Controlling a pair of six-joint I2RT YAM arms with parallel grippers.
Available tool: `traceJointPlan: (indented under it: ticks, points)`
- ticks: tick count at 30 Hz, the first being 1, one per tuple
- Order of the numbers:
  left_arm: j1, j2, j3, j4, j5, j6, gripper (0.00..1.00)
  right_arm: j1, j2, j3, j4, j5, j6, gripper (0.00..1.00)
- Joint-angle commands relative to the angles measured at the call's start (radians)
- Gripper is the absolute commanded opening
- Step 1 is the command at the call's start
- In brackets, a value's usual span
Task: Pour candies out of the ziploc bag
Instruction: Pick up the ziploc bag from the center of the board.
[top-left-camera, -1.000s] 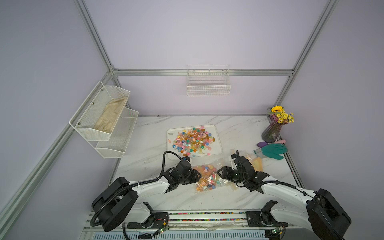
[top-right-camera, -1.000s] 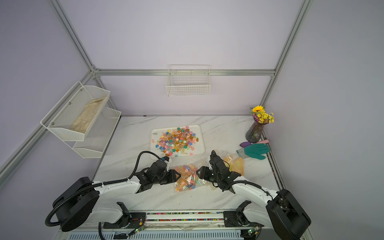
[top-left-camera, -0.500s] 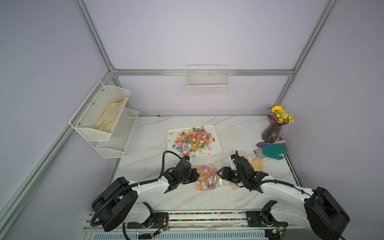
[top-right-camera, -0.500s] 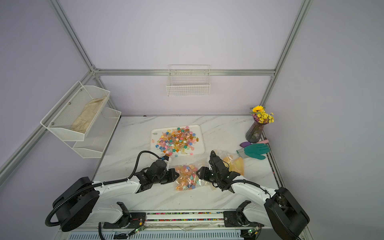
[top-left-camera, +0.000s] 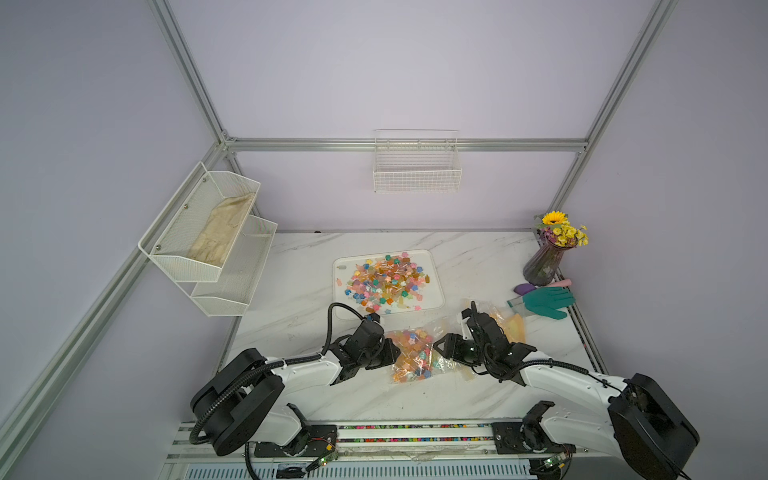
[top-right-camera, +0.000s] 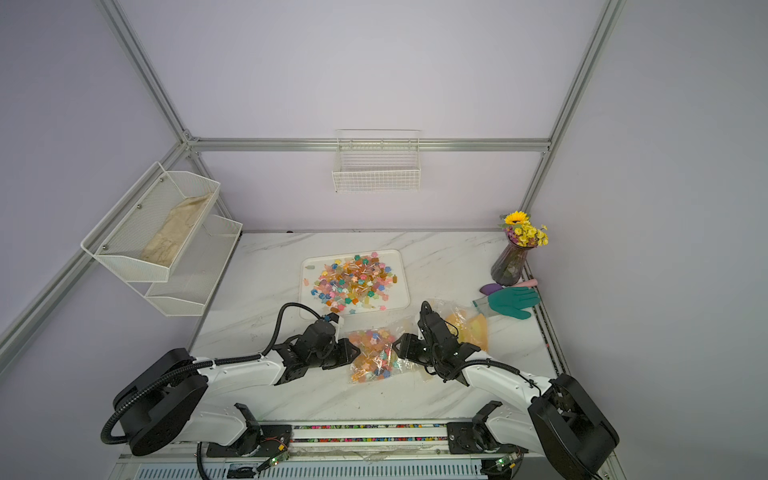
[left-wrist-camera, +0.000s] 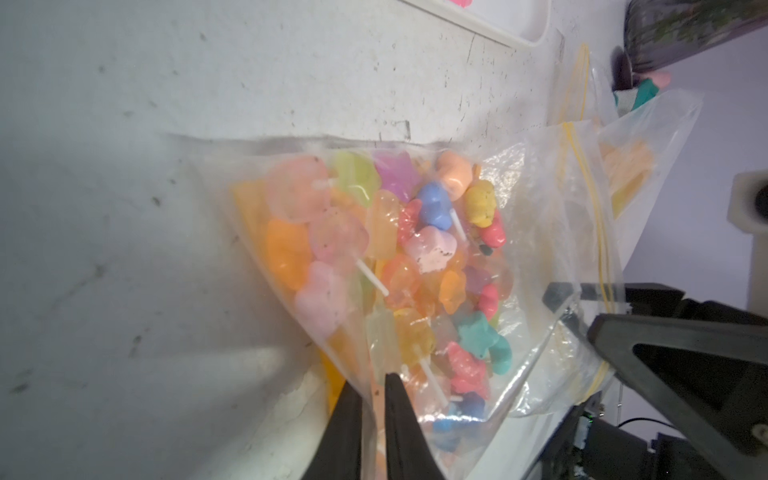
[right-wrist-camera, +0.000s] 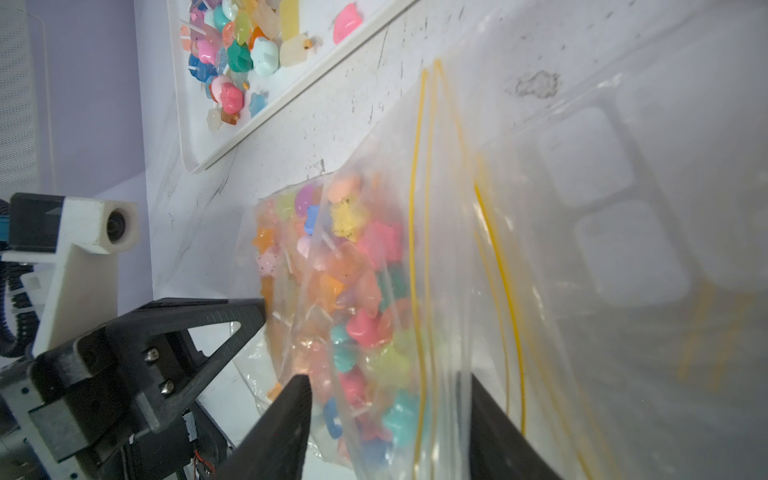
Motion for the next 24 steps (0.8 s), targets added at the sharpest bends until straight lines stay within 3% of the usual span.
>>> traceJointPlan:
  ticks: [1,7,15,17,21,24]
  points:
    - [-0.003,0.003,0.003,0.049,0.005,0.006,0.00,-0.002,-0.009,-0.007,0.025,0.004,-0.004,0.58]
    - [-0.004,-0.023,0.000,0.039,-0.003,0.006,0.00,-0.002,-0.015,-0.012,0.057,-0.021,-0.020,0.55]
    - [-0.004,-0.099,0.027,-0.025,-0.027,0.030,0.00,0.000,-0.002,0.000,0.105,-0.077,-0.049,0.36]
    - [-0.003,-0.104,0.031,-0.030,-0.028,0.030,0.00,0.001,-0.005,0.007,0.089,-0.069,-0.054,0.36]
    - [-0.003,-0.108,0.035,-0.033,-0.028,0.030,0.00,0.001,-0.039,0.025,0.005,0.010,-0.056,0.48]
    - [-0.003,-0.109,0.036,-0.033,-0.028,0.030,0.00,0.001,-0.070,0.023,-0.002,0.021,-0.054,0.48]
